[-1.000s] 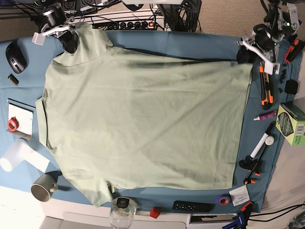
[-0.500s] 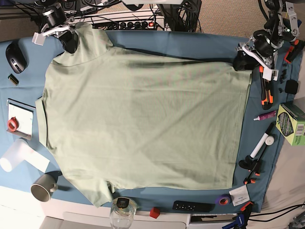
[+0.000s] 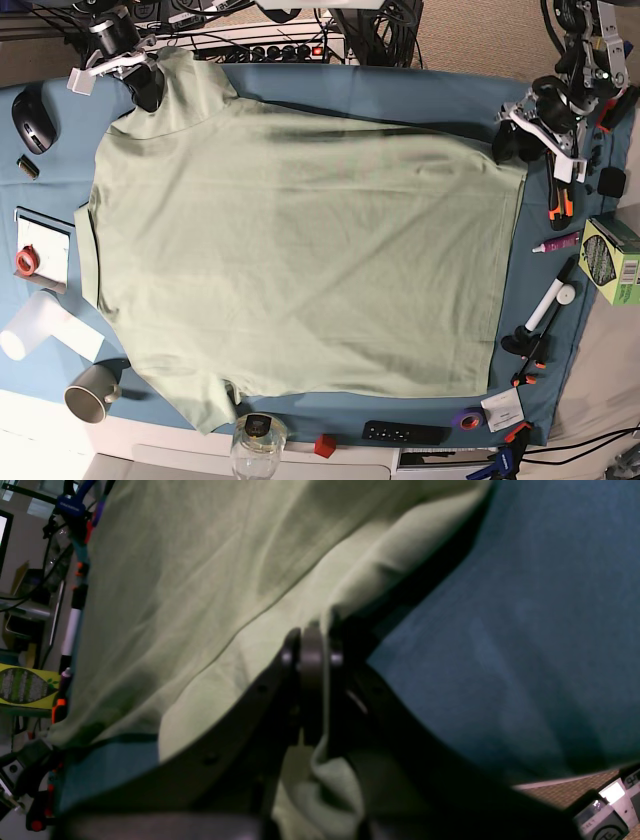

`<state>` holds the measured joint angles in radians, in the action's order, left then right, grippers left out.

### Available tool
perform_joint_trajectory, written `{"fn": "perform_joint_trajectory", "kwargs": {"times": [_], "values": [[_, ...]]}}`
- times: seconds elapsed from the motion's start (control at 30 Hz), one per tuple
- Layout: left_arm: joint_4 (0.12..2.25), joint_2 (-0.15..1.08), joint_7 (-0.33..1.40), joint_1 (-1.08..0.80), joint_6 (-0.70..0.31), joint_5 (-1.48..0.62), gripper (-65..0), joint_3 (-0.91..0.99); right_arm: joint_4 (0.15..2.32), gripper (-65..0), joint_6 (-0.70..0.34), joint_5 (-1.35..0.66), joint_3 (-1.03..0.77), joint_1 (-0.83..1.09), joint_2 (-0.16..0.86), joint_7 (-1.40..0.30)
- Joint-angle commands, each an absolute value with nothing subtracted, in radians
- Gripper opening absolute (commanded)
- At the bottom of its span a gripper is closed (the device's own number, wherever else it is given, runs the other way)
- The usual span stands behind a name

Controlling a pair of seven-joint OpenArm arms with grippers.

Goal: Fold the T-shirt properly
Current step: 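Move the left gripper to the other shoulder corner and grasp it, then lift both shoulder corners and pull the shirt toward the robot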

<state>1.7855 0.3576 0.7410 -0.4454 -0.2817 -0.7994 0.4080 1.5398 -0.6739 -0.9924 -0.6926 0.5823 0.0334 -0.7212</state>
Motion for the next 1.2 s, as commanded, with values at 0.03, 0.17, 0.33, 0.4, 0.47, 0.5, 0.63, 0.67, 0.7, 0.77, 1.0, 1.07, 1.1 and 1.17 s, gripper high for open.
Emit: {"fn": "perform_joint_trajectory", "kwargs": {"times": [0.03,0.17,0.33,0.4,0.47,0.5,0.63,0.67,0.7,0.77,1.0,1.07,1.1,1.17], "values": [[1.8,0.371,0.727,-0.443,-0.286,-0.824,-31.9,0.416,1.535,-65.0,-0.643,-0.915,-0.688,0.598,0.033,-0.794],[1.8,0.371,0.733,-0.443,-0.286,-0.824,-32.0,0.416,1.535,-65.0,-0.643,-0.915,-0.688,0.598,0.033,-0.794],[1.8,0.371,0.731,-0.443,-0.289,-0.831,-44.9,0.414,1.535,-65.0,-0.643,-0.915,-0.688,0.598,0.033,-0.794],[1.8,0.371,0.721,-0.443,-0.289,-0.831,-58.2,0.414,1.535,-65.0,-0.643,-0.915,-0.688,0.598,0.033,-0.794],[1.8,0.371,0.712,-0.443,-0.289,-0.829,-65.0,0.414,1.535,-65.0,-0.643,-0.915,-0.688,0.598,0.033,-0.794],[1.8,0.371,0.707,-0.443,-0.29,-0.818,-65.0,0.414,1.535,-65.0,-0.644,-0.915,-0.688,0.598,0.033,-0.795],[1.8,0.371,0.699,-0.443,-0.29,-0.785,-65.0,0.414,1.536,-65.0,-0.698,-0.942,-0.688,0.599,0.034,-0.8],[1.8,0.371,0.699,-0.444,-0.29,-0.785,-65.0,0.415,1.536,-65.0,-0.698,-0.959,-0.688,0.599,0.034,-0.809],[1.8,0.371,0.703,-0.445,-0.29,-0.785,-65.0,0.415,1.538,-65.0,-0.698,-0.975,-0.688,0.599,0.035,-0.817],[1.802,0.372,0.716,-0.448,-0.29,-0.786,-65.0,0.415,1.538,-65.0,-0.698,-0.991,-0.689,0.601,0.041,-0.829],[1.901,0.386,0.743,-0.488,-0.294,-0.784,-65.0,0.416,1.542,-65.0,-0.698,-1.048,-0.754,0.622,0.08,-0.875],[1.954,0.398,0.744,-0.509,-0.313,-0.762,-65.0,0.416,1.557,-65.0,-0.698,-1.06,-0.778,0.643,0.089,-0.888],[1.98,0.403,0.744,-0.52,-0.312,-0.754,-65.0,0.416,1.567,-65.0,-0.698,-1.063,-0.785,0.659,0.094,-0.888],[2.026,0.415,0.745,-0.541,-0.311,-0.738,-65.0,0.417,1.595,-65.0,-0.698,-1.066,-0.794,0.69,0.098,-0.888]]}}
